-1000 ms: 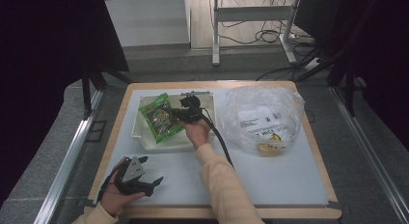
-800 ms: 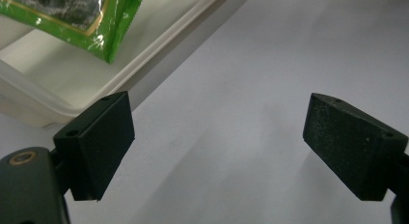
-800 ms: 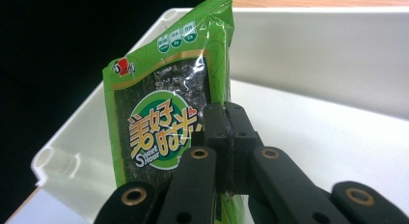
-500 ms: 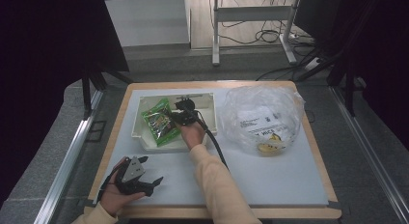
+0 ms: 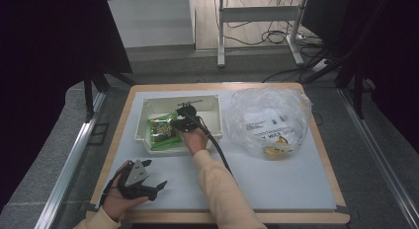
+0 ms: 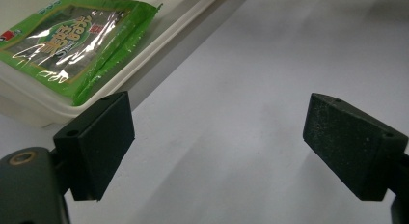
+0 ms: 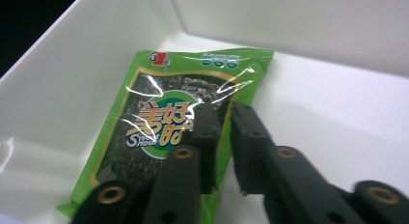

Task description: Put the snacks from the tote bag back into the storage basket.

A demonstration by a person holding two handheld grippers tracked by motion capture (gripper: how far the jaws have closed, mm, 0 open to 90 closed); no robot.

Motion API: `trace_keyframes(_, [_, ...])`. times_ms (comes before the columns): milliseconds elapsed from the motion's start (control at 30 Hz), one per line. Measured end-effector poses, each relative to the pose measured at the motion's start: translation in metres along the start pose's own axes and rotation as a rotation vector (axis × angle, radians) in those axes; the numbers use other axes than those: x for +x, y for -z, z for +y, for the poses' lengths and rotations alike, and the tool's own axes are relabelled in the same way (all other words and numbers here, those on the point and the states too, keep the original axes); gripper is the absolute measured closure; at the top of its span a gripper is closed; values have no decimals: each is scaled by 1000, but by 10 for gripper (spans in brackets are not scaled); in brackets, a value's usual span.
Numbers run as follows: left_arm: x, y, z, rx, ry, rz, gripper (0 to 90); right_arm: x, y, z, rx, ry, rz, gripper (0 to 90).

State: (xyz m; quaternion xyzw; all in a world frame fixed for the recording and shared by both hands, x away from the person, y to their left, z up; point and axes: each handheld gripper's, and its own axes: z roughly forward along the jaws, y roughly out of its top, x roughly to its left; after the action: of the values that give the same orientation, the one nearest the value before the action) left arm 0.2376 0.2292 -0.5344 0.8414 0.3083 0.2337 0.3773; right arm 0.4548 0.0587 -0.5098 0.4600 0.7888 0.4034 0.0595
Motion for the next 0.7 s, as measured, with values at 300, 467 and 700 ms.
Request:
trace_keyframes(300, [1,0,0,1,-2,1,108,-2,16,6,-17,33,12,554])
trace_keyframes(467, [0,0,0,1,7,7,108,-2,30,9,-39,55,51,499])
trace_keyframes(700, [-1,0,-1,10,-1,15,108,7,65,12,-72,142,122,421])
